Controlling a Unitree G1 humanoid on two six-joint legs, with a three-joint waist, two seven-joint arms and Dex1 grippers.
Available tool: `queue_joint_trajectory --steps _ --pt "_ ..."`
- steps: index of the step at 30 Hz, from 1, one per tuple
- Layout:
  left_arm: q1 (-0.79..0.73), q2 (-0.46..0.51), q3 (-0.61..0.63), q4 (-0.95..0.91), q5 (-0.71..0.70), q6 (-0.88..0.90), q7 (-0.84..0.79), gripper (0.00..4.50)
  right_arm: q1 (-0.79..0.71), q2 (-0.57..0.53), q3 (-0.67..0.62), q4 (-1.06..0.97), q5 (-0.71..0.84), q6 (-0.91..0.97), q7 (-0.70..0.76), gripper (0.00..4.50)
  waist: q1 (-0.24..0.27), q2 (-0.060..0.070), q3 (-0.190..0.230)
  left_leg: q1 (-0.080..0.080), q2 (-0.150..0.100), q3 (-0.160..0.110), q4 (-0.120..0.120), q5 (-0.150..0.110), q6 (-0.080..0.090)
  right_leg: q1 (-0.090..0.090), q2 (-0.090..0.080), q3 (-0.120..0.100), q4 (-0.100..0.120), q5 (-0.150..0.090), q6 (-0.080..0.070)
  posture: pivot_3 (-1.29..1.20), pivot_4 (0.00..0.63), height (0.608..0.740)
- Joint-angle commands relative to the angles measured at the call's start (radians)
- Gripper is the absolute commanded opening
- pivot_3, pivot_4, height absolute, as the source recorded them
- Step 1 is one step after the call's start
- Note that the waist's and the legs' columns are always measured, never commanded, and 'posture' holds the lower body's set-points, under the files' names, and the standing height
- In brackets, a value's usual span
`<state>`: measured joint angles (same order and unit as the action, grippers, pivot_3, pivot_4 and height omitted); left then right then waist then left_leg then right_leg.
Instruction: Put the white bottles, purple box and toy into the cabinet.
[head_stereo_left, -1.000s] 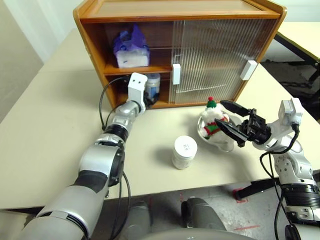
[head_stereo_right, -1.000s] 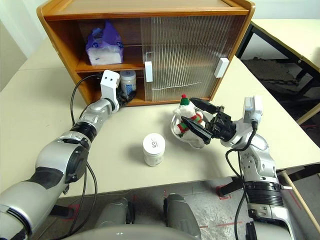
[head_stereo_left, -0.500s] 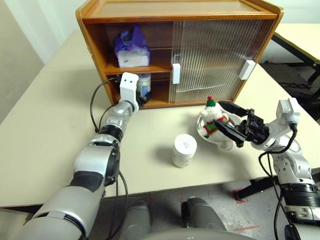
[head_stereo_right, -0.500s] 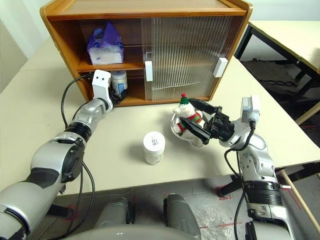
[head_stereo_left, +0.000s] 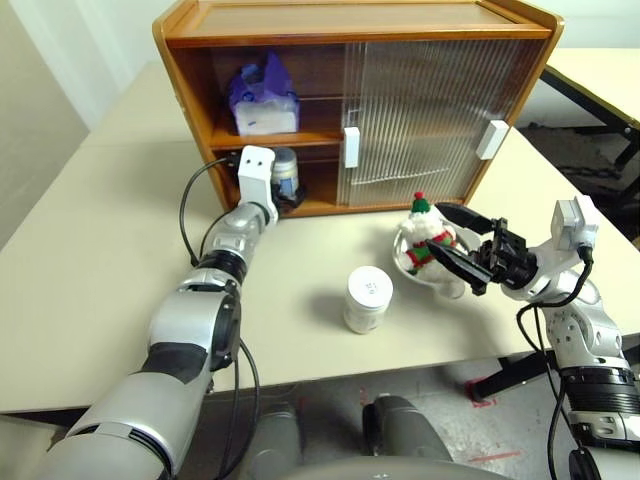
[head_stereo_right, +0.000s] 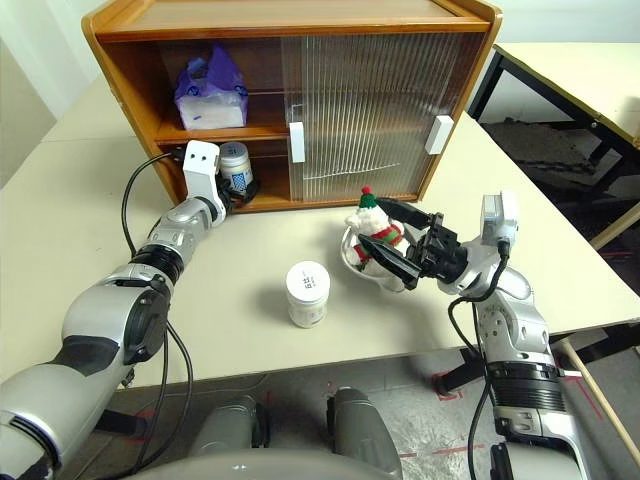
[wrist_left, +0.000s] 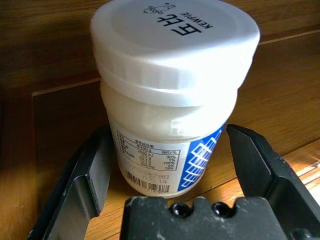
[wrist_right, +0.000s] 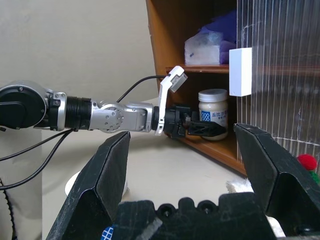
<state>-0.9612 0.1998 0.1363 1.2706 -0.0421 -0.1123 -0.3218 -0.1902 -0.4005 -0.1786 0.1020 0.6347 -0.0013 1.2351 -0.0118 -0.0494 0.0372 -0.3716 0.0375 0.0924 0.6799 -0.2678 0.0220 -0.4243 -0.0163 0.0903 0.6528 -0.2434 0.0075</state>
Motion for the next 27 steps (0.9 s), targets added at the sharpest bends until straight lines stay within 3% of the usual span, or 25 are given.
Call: queue_joint_trajectory --steps 1,18,27 --pt "0.021 0.001 0.019 -0.018 -0.021 0.018 -0.019 4.46 -0.008 0.001 0.003 0.003 0.004 0.0 0.004 4.5 0.0 0.0 0.0 0.0 0.0 0.0 0.0 0.0 0.0 0.0 0.0 0.0 0.0 0.0 0.0 0.06 0.0 0.74" --pt "0.048 0.001 0.027 -0.085 -0.047 0.029 -0.086 4.46 -0.018 0.006 0.01 0.026 -0.004 -0.009 0.019 4.5 0.001 0.0 0.0 0.0 -0.001 0.0 0.0 0.0 0.0 0.0 0.0 0.001 0.001 0.001 0.0 0.07 0.0 0.74" --pt "0.199 0.009 0.011 -0.391 -0.068 0.142 -0.127 4.46 -0.041 0.013 0.02 0.05 -0.013 -0.015 0.03 4.5 0.003 -0.001 -0.001 0.0 -0.001 0.0 0.0 0.0 0.0 0.0 0.0 0.002 0.001 0.002 -0.001 0.08 0.0 0.74"
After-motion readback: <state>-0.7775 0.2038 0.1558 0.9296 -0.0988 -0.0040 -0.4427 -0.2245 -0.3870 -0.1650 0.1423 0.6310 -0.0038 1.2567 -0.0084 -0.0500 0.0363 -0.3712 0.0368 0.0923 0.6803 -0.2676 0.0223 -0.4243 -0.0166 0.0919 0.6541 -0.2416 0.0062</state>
